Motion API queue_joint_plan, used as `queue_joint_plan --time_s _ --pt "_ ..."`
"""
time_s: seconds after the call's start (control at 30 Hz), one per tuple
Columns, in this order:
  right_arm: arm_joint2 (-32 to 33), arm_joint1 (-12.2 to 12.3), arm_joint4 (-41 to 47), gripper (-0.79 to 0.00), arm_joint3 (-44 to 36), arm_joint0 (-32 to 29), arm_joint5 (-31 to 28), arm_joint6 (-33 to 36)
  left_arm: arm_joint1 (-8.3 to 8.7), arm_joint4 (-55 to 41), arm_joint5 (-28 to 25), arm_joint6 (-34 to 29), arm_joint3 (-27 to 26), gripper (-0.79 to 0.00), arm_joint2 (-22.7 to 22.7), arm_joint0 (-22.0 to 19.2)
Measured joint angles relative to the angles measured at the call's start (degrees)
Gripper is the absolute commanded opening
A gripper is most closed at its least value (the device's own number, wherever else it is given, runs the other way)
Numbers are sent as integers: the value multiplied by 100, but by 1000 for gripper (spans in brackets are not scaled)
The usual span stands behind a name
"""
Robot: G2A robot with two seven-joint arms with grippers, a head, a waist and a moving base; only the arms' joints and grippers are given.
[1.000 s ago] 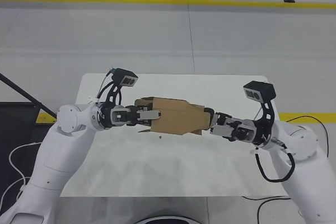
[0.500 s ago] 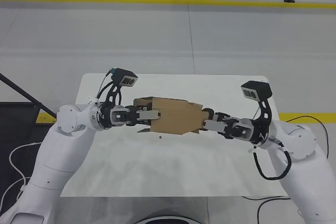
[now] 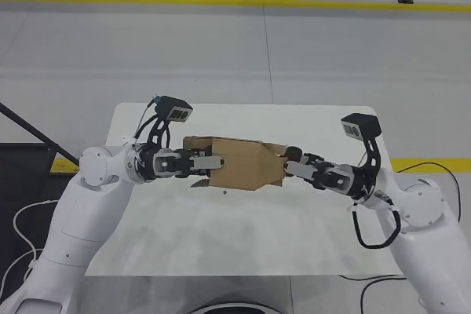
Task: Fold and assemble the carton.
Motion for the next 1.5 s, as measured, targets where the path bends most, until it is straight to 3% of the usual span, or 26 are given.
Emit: queue_joint_plan --time_s 0.5,1.13,1.4,1.47,1.5 --pt "-186 -30 -118 -456 84 135 163 41 -14 -47 18 -66 -14 -785 -28 14" --pt "-416 -97 59 -480 242 395 -34 165 -34 -16 61 -70 21 -785 -39 -5" --pt "-317 -81 67 -422 79 266 -101 196 -44 4 103 -55 42 -785 -33 -28" --pt "-291 -76 108 -385 34 235 -127 235 -46 11 110 -54 40 -785 -29 -34" --pt "-278 -73 118 -320 25 224 -130 252 -47 14 112 -53 39 -785 -28 -35"
